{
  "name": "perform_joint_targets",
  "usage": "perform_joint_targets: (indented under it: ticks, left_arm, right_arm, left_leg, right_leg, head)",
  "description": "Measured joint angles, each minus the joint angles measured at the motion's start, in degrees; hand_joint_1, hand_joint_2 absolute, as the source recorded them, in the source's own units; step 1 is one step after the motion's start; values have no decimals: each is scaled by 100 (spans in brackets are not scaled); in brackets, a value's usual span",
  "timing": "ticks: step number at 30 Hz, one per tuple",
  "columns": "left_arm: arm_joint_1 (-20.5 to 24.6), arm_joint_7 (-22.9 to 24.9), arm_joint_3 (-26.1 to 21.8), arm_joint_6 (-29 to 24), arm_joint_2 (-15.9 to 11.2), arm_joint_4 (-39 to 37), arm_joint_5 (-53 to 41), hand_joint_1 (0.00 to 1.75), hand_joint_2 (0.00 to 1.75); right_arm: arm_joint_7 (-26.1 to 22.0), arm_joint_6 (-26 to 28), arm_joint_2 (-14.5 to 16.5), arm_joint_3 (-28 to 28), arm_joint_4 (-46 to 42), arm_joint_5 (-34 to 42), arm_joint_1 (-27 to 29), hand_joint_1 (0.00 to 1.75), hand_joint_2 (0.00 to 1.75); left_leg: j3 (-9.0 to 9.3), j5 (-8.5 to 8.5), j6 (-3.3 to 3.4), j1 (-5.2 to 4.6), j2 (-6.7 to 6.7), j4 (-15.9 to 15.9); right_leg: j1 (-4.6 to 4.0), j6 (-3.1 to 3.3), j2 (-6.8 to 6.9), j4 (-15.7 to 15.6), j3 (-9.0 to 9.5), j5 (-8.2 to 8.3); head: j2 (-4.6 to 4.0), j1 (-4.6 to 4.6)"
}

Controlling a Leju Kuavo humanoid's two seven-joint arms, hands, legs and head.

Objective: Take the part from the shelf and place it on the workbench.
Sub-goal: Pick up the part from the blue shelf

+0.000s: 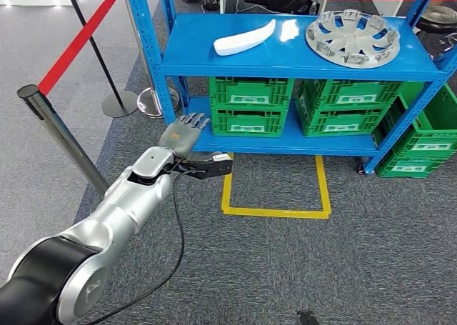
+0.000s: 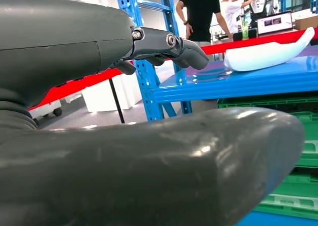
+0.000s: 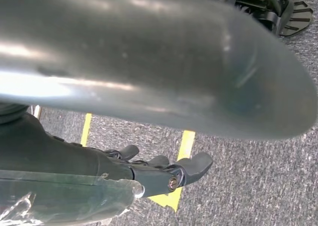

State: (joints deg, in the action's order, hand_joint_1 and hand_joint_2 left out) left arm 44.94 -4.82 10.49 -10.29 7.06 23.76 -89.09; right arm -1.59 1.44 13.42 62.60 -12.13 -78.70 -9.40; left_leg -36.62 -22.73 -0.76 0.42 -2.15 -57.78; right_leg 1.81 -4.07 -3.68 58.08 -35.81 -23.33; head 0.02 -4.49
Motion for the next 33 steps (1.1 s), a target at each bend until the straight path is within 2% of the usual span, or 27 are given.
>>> perform_joint_targets:
  ticks: [3, 6, 8, 9, 10, 12, 13, 14, 15, 17, 19, 22, 24, 25, 27, 28, 29, 30, 31, 33]
  left_arm:
    - [-1, 21, 0, 0, 0, 0, -29, 0, 0]
    - [6, 34, 2, 3, 0, 2, -51, 0, 0]
    - [18, 46, 2, 10, 5, 12, -70, 0, 0]
    - [33, 52, 2, 16, 8, 16, -76, 0, 0]
    - [45, 57, 2, 24, 10, 20, -79, 0, 0]
    - [55, 63, 2, 38, 11, 20, -81, 0, 0]
    - [47, 67, 2, 41, 13, 20, -82, 0, 0]
    - [39, 71, 2, 41, 14, 20, -83, 0, 0]
    - [35, 77, 2, 42, 15, 20, -83, 0, 0]
    - [43, 92, 2, 42, 14, 20, -83, 0, 0]
    - [61, 104, 2, 43, 10, 20, -84, 0, 0]
    - [72, 110, 2, 44, 9, 20, -87, 0, 0]
    - [85, 114, 2, 43, 8, 20, -87, 0, 0]
    - [94, 115, 3, 42, 8, 20, -87, 0, 0]
    - [97, 114, 4, 43, 8, 18, -87, 0, 0]
    - [87, 114, 4, 43, 8, 16, -87, 0, 0]
    - [76, 114, 4, 44, 8, 15, -87, 0, 0]
    - [69, 114, 4, 44, 7, 14, -87, 0, 0]
    - [68, 115, 4, 44, 7, 14, -87, 0, 0]
    - [85, 115, 4, 43, 3, 15, -87, 0, 0]
  right_arm:
    - [-1, -6, -4, 0, 0, 1, 0, 0, 0]
    - [-4, -7, -5, 1, 0, 0, -2, 0, 0]
    - [-7, -7, -6, 3, 0, -1, -5, 0, 0]
    - [-7, -8, -7, 3, 0, -1, -9, 0, 0]
    - [-7, -8, -8, 3, 0, -1, -12, 0, 0]
    - [-7, -9, -9, 3, 0, -1, -16, 0, 0]
    - [-7, -9, -9, 3, 0, -1, -13, 0, 0]
    - [-8, -9, -9, 4, 0, -1, -9, 0, 0]
    - [-9, -9, -10, 5, 0, -1, -9, 0, 0]
    - [-11, -9, -17, 6, 1, -1, -20, 0, 0]
    - [-12, -10, -20, 7, 3, -1, -36, 0, 0]
    - [-11, -10, -18, 9, 4, -1, -43, 0, 0]
    - [-12, -9, -19, 11, 4, -1, -44, 0, 0]
    - [-13, -9, -20, 12, 4, -1, -47, 0, 0]
    - [-14, -9, -20, 13, 4, -1, -52, 0, 0]
    - [-14, -9, -20, 14, 4, -1, -51, 0, 0]
    - [-14, -9, -20, 14, 4, -1, -47, 0, 0]
    - [-14, -9, -20, 15, 4, -1, -44, 0, 0]
    - [-14, -9, -20, 16, 4, -1, -42, 0, 0]
    - [-14, -9, -20, 17, 4, -1, -43, 0, 0]
  left_leg:
    - [-3, -4, 5, -5, 0, -9]
    - [0, -14, 88, -37, 3, -6]
    - [71, 28, 145, -23, 26, 113]
    - [112, 48, 167, -15, 43, 173]
    - [145, 62, 185, -10, 63, 213]
    - [161, 52, 201, -30, 96, 221]
    - [164, 43, 197, -38, 106, 220]
    - [168, 33, 187, -41, 112, 216]
    - [174, 19, 167, -39, 113, 207]
    - [182, -37, 99, -30, 114, 150]
    - [162, -103, 22, -46, 114, 59]
    - [157, -139, -31, -50, 116, 31]
    - [111, -237, -70, -32, 128, -101]
    - [5, -350, -92, -28, 133, -321]
    - [-404, -631, -116, -27, 138, -1057]
    - [-623, -726, -119, -26, 139, -1403]
    - [-775, -728, -113, -26, 139, -1602]
    - [-820, -626, -101, -26, 139, -1596]
    - [-747, -426, -83, -26, 139, -1374]
    - [-400, -7, -47, -35, 139, -624]
  right_leg:
    - [5, -5, -1, -10, 4, 4]
    - [39, -69, -17, -71, 25, 28]
    - [36, -93, 54, -38, 4, -2]
    - [23, -89, 123, 105, -64, -89]
    - [10, -77, 200, 385, -201, -234]
    - [-8, -61, 272, 1175, -598, -580]
    - [-10, -58, 281, 1468, -757, -662]
    - [-10, -57, 288, 1561, -819, -639]
    - [-7, -59, 299, 1421, -762, -513]
    - [5, -71, 346, 700, -403, -168]
    - [13, -31, 352, 205, -136, -25]
    - [-11, 104, 303, 186, -106, -57]
    - [-15, 177, 290, 185, -70, -77]
    - [-10, 208, 288, 181, -45, -91]
    - [-12, 248, 288, 180, -5, -128]
    - [-13, 256, 286, 180, 12, -147]
    - [-13, 258, 280, 180, 32, -167]
    - [-13, 255, 271, 180, 57, -187]
    - [-12, 245, 258, 179, 90, -210]
    - [-16, 201, 233, 178, 156, -267]
  head:
    - [0, 1]
    - [0, -4]
    - [0, 0]
    - [0, 10]
    - [0, 24]
    - [0, 45]
    - [0, 52]
    - [0, 56]
    - [0, 60]
    - [0, 68]
    - [0, 79]
    - [0, 62]
    - [0, 51]
    - [0, 42]
    - [0, 30]
    - [0, 29]
    - [0, 28]
    - [0, 28]
    - [0, 28]
    - [0, 29]
